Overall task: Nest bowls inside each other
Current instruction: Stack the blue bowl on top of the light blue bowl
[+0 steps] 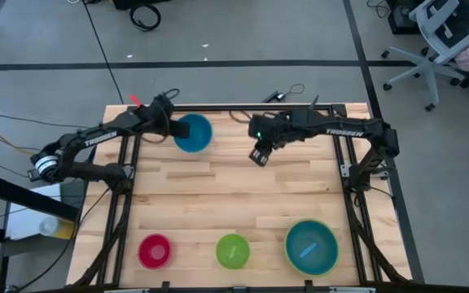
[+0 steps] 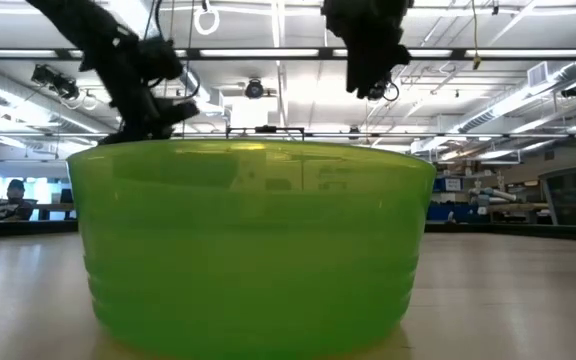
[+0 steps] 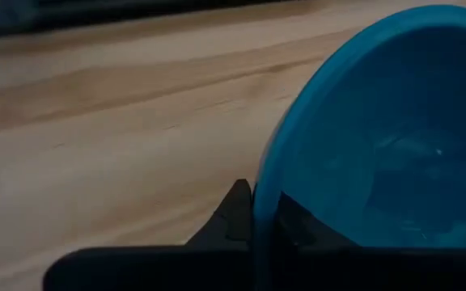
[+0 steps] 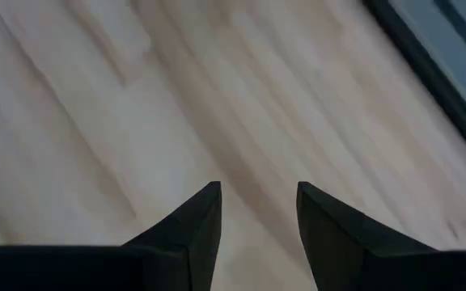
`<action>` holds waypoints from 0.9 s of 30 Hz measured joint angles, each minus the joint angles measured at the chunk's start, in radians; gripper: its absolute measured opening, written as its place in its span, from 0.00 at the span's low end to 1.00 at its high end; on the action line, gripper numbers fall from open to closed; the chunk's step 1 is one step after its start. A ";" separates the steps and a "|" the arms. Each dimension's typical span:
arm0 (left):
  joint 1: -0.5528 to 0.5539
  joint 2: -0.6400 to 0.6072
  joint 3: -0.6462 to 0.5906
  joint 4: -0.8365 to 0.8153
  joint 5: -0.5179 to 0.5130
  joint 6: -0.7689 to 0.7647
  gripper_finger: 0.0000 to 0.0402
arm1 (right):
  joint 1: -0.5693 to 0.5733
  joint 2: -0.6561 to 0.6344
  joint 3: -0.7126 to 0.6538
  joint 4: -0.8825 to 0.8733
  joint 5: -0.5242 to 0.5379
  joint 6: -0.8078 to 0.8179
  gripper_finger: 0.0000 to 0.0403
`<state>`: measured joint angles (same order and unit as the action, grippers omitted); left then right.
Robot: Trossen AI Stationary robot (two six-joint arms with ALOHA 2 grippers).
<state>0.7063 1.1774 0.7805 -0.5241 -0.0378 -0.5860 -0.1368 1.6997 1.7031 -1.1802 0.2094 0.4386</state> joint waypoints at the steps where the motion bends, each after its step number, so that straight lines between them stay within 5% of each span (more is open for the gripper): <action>1: -0.038 -0.008 0.010 0.016 -0.015 -0.011 0.02 | -0.015 0.000 0.000 0.026 -0.001 -0.014 0.41; 15: -0.452 0.012 0.116 0.087 -0.403 -0.187 0.02 | -0.102 0.000 -0.001 0.340 -0.075 -0.076 0.43; 27: -0.558 0.083 0.116 0.212 -0.440 -0.238 0.02 | -0.045 0.000 -0.002 0.372 -0.045 -0.077 0.43</action>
<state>0.1478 1.2600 0.8970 -0.3118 -0.4781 -0.8238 -0.1815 1.6997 1.7016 -0.8081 0.1643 0.3617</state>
